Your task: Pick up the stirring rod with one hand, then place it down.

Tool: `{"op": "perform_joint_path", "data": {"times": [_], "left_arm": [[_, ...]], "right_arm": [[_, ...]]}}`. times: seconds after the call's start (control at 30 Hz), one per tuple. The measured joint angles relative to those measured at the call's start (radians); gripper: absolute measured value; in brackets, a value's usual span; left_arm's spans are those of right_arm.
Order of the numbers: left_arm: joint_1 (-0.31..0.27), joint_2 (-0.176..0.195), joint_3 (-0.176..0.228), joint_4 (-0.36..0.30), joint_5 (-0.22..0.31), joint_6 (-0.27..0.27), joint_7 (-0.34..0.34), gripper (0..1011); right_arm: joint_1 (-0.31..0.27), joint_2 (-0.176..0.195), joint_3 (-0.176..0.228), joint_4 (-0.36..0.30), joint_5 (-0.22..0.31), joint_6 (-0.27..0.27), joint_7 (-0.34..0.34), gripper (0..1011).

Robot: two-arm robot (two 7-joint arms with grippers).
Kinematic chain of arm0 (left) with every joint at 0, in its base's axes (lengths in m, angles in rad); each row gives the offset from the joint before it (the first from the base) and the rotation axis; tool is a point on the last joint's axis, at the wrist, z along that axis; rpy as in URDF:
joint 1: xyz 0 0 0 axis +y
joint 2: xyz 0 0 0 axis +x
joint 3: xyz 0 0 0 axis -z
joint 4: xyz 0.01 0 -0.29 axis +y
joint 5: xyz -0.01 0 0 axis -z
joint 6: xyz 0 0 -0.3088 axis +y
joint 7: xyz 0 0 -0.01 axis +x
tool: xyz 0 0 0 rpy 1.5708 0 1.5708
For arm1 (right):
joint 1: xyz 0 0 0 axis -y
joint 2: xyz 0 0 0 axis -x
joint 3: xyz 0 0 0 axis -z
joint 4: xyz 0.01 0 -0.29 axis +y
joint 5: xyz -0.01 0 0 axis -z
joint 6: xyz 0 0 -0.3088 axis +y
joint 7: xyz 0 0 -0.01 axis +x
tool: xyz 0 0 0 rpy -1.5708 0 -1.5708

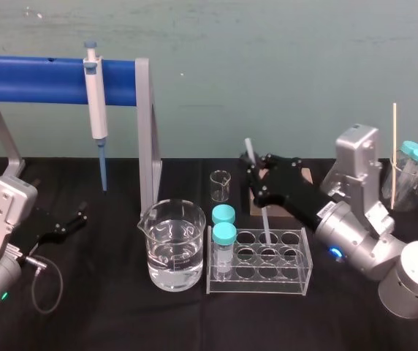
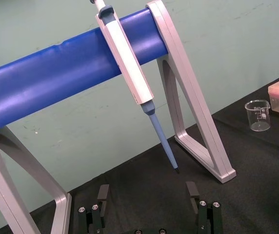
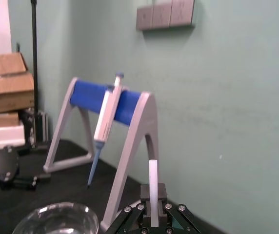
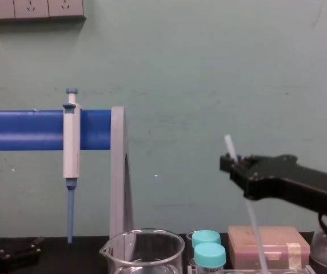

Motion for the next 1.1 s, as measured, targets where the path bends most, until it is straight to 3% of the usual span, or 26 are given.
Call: {"op": "perform_joint_path", "data": {"times": [0.33,0.57,1.1], "left_arm": [[0.000,0.000,0.000,0.000,0.000,0.000,0.000,1000],[0.000,0.000,0.000,0.000,0.000,0.000,0.000,1000],[0.000,0.000,0.000,0.000,0.000,0.000,0.000,1000]], "right_arm": [[-0.035,-0.021,0.110,-0.093,0.056,-0.061,-0.020,72],[-0.036,-0.023,0.179,-0.122,0.049,-0.071,-0.055,72],[-0.044,-0.040,0.233,-0.121,0.016,-0.045,-0.065,72]]}}
